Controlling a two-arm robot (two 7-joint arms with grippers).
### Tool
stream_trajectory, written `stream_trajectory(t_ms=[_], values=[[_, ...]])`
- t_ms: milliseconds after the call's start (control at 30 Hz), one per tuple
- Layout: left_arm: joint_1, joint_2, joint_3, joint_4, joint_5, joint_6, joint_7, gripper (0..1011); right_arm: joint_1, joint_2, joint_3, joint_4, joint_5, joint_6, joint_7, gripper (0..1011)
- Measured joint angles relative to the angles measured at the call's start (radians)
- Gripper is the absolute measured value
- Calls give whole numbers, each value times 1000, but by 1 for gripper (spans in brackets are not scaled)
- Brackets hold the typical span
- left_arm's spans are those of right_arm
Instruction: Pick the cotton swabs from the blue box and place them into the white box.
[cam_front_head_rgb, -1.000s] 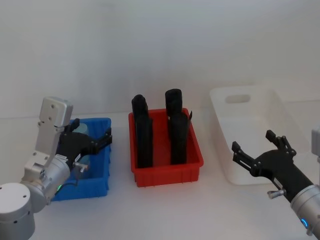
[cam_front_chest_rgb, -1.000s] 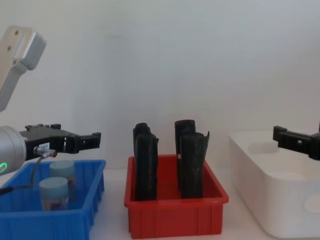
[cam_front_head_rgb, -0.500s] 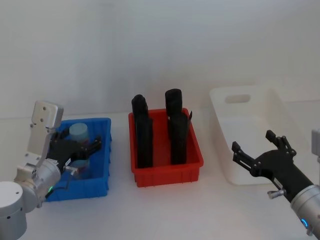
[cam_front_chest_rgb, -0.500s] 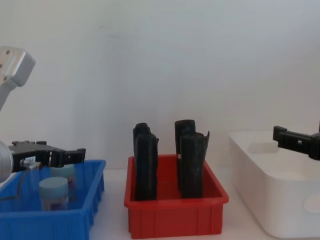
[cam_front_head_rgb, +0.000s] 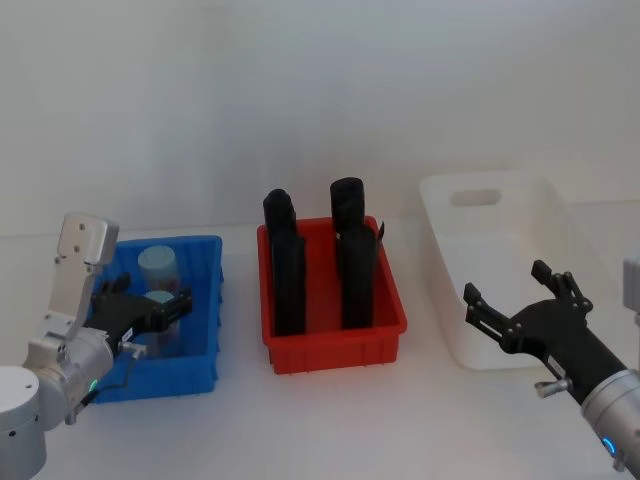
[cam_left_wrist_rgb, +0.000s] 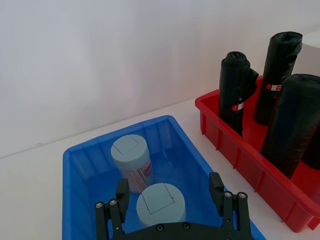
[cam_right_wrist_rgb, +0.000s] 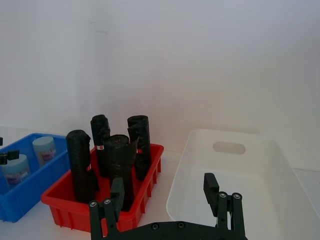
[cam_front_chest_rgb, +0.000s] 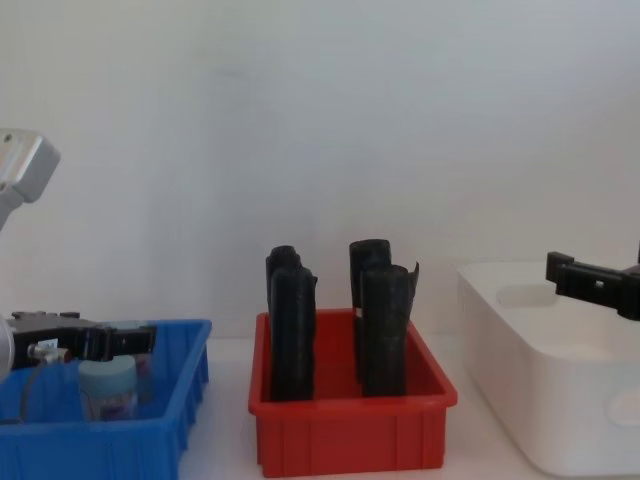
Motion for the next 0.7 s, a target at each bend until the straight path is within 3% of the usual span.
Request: stream_trajectory(t_ms=[700], values=[[-37,-20,-5,111,-13,-5,-40,1004,0,0,0,0,0,0,0,1002]])
